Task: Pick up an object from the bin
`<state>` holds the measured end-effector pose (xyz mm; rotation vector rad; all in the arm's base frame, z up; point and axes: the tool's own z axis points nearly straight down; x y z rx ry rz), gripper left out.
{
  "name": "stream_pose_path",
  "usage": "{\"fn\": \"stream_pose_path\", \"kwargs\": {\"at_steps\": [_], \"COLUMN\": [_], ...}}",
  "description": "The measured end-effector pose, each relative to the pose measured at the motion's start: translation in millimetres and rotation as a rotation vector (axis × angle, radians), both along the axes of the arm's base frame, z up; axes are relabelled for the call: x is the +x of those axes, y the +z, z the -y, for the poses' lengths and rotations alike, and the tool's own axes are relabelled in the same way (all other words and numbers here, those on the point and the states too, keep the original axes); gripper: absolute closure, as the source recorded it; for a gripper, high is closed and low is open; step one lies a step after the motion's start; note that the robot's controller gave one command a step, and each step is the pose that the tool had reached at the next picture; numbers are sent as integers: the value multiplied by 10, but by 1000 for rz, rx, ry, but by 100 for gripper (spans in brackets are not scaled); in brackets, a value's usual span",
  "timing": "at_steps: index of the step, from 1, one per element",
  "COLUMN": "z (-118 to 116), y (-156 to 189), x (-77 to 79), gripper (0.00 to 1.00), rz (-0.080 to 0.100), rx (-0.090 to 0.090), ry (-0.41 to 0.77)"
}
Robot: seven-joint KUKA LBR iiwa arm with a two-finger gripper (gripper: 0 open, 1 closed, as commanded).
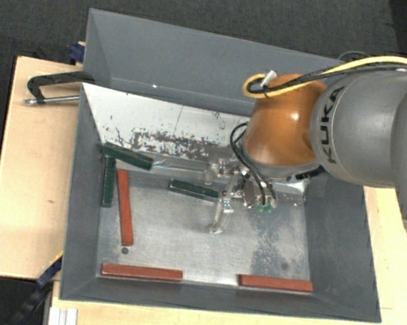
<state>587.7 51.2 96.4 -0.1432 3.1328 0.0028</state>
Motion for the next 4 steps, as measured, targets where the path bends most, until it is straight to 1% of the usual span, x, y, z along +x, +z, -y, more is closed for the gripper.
{"fn": "stream_pose_path", "kwargs": {"at_steps": [1,2,3,4], "z": [-407,-406,218,218], "y": [-204,-204,757,757], "x": [132,132,12,11], "gripper": [100,100,100,100], "rz": [0,0,0,0], "rx": [1,1,0,0], "ry": [-194,-194,-226,-226]}}
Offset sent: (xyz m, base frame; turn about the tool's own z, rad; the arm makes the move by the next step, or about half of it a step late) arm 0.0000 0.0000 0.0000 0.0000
